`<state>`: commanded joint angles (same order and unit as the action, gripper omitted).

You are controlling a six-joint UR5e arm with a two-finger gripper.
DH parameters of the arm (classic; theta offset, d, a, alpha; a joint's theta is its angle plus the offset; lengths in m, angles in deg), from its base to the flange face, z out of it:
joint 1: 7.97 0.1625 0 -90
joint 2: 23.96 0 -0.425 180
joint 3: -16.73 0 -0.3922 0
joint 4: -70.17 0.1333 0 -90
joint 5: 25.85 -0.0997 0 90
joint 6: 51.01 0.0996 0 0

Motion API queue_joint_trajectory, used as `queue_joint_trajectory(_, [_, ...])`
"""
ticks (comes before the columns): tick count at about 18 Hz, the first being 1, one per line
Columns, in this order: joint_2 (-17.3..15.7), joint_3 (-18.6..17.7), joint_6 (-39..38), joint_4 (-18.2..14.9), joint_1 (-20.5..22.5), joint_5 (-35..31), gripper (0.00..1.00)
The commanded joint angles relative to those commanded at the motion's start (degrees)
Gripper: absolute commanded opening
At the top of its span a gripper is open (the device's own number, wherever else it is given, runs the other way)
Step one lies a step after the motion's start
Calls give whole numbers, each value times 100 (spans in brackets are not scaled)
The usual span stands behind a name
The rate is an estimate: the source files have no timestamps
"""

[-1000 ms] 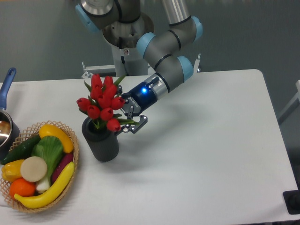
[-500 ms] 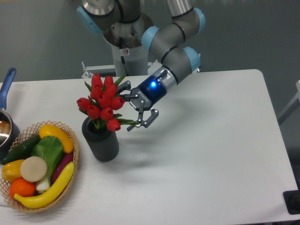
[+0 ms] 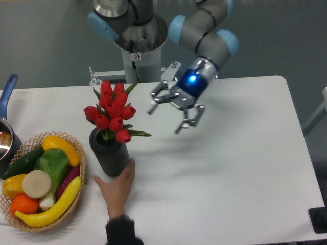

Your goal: Insert the flowers into the vase

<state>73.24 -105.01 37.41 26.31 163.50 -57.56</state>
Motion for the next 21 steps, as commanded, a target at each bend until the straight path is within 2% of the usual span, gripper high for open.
queue_joint_trajectory(2, [17,281,9,0,141,-360,100])
queue_joint_trajectory(4, [262,929,17,-17,185,-1350,100])
queue_joint_trajectory(6, [482,1326,18,-35,133,-2177,100])
queue_joint_trajectory(8, [842,1853,0,-210,-77,-3310,100])
queue_joint_trajectory(11, [1124,2267,0,-640,-271,-4376,100])
queue_joint_trajectory(14, [1335,2541,-18,-817,-438,-4923,100])
queue_joint_trajectory(19, [1468,2629,-176,-922,-640,-5573,100])
queue_joint_trajectory(21, [1503,2638,-228,-932,-658,-5618,100])
